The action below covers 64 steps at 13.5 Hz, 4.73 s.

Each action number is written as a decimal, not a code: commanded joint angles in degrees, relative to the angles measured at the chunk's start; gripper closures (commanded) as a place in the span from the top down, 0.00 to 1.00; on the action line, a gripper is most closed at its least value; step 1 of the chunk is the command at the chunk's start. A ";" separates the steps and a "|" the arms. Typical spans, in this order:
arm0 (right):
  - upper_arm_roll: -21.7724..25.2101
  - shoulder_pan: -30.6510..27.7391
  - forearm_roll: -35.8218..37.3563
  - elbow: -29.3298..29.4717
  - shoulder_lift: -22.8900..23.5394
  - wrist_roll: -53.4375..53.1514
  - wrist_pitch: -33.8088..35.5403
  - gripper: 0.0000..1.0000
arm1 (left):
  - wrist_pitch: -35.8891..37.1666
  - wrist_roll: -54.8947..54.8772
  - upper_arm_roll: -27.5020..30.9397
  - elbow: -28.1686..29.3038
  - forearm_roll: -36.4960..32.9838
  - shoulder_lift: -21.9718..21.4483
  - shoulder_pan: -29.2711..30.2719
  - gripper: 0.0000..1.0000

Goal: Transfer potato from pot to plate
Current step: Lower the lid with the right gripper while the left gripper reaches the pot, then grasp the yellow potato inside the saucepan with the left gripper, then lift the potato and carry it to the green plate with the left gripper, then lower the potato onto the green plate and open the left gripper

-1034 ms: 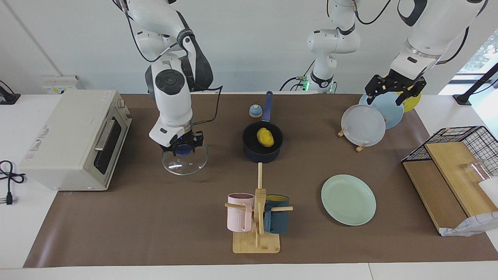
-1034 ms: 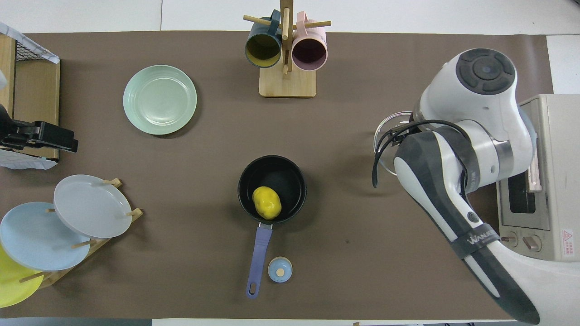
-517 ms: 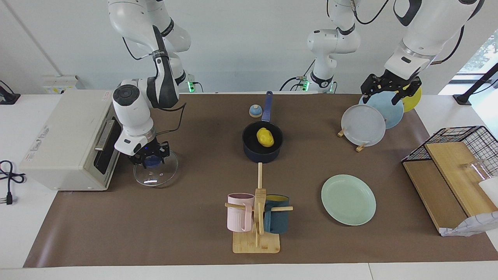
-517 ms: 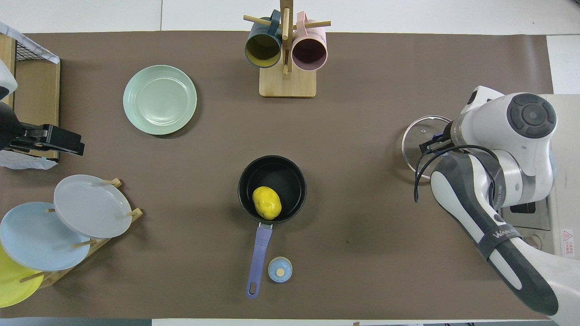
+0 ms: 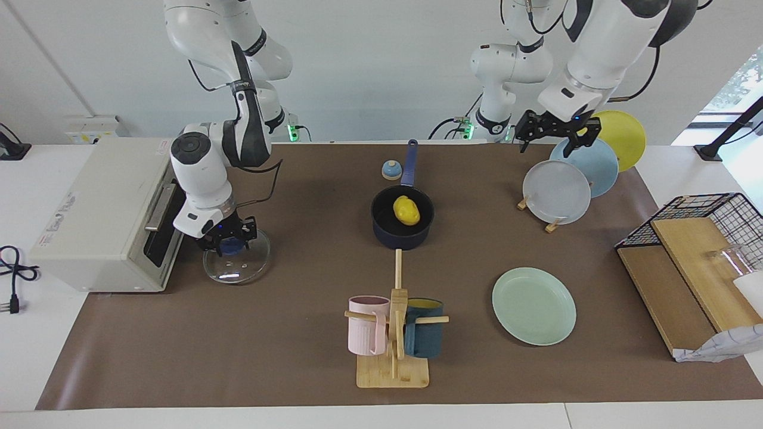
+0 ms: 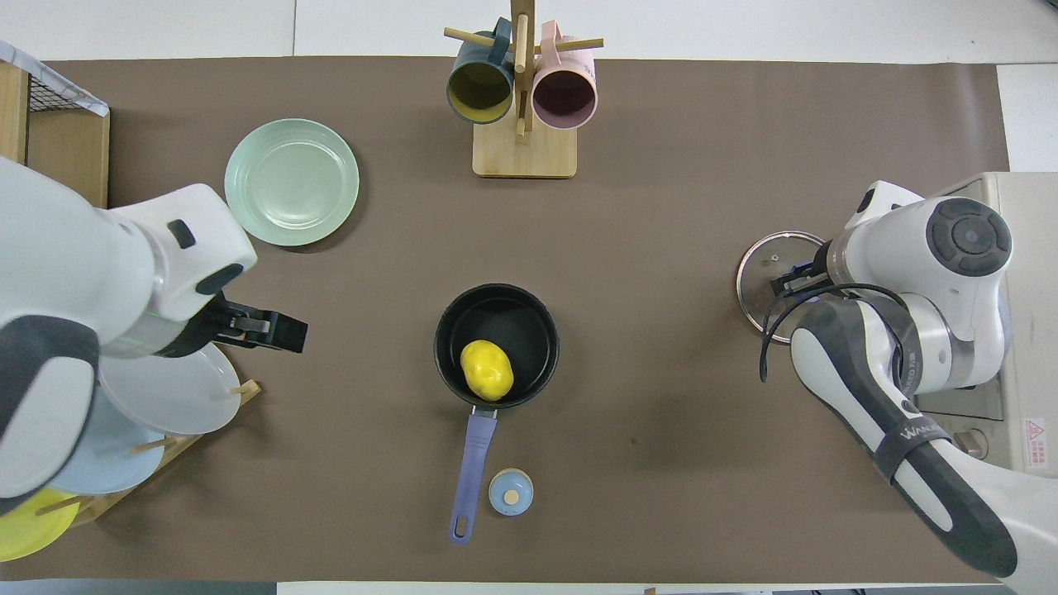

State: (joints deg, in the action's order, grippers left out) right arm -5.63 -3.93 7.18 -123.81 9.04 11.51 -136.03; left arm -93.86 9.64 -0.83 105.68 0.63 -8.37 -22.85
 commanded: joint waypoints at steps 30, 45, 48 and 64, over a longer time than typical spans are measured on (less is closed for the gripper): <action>3.61 3.76 -4.45 29.94 -10.44 -10.45 49.02 1.00 | -35.96 32.72 0.75 12.36 2.45 21.56 -23.11 0.99; 3.61 2.53 -4.98 30.03 -10.97 -10.28 48.32 1.00 | -25.08 31.67 1.27 5.43 2.45 18.92 -18.73 0.00; 3.87 2.44 -5.33 30.03 -10.97 -10.28 48.06 1.00 | -18.22 30.09 1.10 0.24 2.80 17.69 -15.22 0.00; 5.89 2.53 -6.12 30.03 -10.97 -10.10 47.97 1.00 | -25.30 -6.74 1.36 -19.55 1.05 37.27 13.98 0.00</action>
State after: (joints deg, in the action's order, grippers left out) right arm 0.66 -1.25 1.29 -93.88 -1.67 1.70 -87.89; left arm -115.68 3.60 0.89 88.21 4.14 24.16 -8.94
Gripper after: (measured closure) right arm 0.000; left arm 0.392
